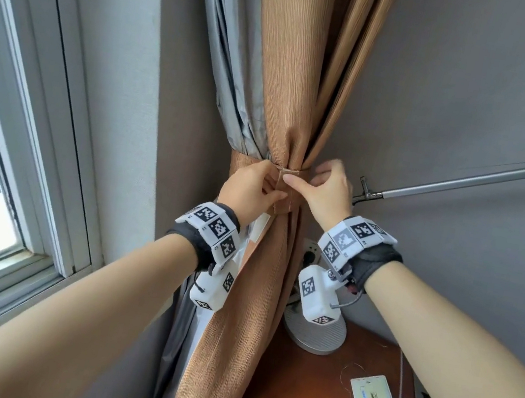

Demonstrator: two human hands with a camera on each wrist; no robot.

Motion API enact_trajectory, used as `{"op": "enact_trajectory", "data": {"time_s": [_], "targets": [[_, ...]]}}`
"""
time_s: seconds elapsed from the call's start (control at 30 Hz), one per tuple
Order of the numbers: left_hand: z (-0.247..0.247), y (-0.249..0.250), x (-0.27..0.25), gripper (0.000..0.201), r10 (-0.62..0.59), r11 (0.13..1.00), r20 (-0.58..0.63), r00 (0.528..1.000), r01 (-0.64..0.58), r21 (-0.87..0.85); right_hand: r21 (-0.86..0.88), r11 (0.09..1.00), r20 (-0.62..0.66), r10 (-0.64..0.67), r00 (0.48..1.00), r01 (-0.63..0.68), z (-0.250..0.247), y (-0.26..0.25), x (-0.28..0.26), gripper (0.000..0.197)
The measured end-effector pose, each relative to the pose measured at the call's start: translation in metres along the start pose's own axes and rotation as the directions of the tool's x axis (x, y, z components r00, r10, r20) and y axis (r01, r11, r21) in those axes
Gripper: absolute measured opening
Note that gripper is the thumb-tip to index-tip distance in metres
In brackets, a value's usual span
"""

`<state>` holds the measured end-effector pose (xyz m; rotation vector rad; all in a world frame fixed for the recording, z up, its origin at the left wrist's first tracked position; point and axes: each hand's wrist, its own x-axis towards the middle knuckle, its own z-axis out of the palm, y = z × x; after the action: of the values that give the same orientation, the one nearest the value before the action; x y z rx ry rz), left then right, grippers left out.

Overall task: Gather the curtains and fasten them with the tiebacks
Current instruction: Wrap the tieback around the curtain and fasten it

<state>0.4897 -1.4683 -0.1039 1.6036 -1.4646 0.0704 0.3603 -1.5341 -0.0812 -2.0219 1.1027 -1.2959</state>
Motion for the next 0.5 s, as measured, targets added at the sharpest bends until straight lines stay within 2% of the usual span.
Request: {"op": "enact_trajectory", "data": {"time_s": [0.07, 0.1, 0.17, 0.23, 0.33, 0.4, 0.5], "targets": [[0.001, -0.002, -0.003, 0.031, 0.007, 0.996, 0.006, 1.0, -0.007, 0.094, 0.025, 1.0, 0.053, 0.007, 0.999, -0.009, 0.0, 0.0, 0.005, 0.077], [0.001, -0.004, -0.006, 0.037, 0.025, 0.989, 0.003, 1.0, -0.025, 0.146, 0.049, 0.999, 0.11, 0.002, 0.994, -0.007, 0.001, 0.0, 0.006, 0.084], [0.001, -0.009, -0.011, 0.049, 0.07, 0.958, -0.033, 0.997, -0.058, 0.282, 0.105, 0.995, 0.224, -0.026, 0.974, 0.002, 0.004, -0.005, 0.007, 0.088], [-0.002, -0.015, -0.017, 0.058, 0.075, 0.934, -0.112, 0.991, -0.03, 0.357, 0.158, 0.987, 0.309, -0.046, 0.95, -0.003, 0.011, -0.009, 0.008, 0.093], [-0.006, -0.026, -0.023, 0.076, 0.027, 0.943, -0.264, 0.964, 0.063, 0.328, 0.21, 0.978, 0.37, -0.073, 0.926, -0.007, 0.028, -0.013, 0.011, 0.104], [-0.011, -0.037, -0.026, 0.093, -0.042, 0.959, -0.351, 0.935, 0.136, 0.247, 0.225, 0.974, 0.371, -0.083, 0.925, -0.003, 0.038, -0.013, 0.013, 0.104], [-0.02, -0.044, -0.026, 0.105, -0.232, 0.968, -0.312, 0.921, 0.25, 0.017, 0.22, 0.975, 0.317, -0.084, 0.945, 0.013, 0.047, -0.01, 0.016, 0.089]]}}
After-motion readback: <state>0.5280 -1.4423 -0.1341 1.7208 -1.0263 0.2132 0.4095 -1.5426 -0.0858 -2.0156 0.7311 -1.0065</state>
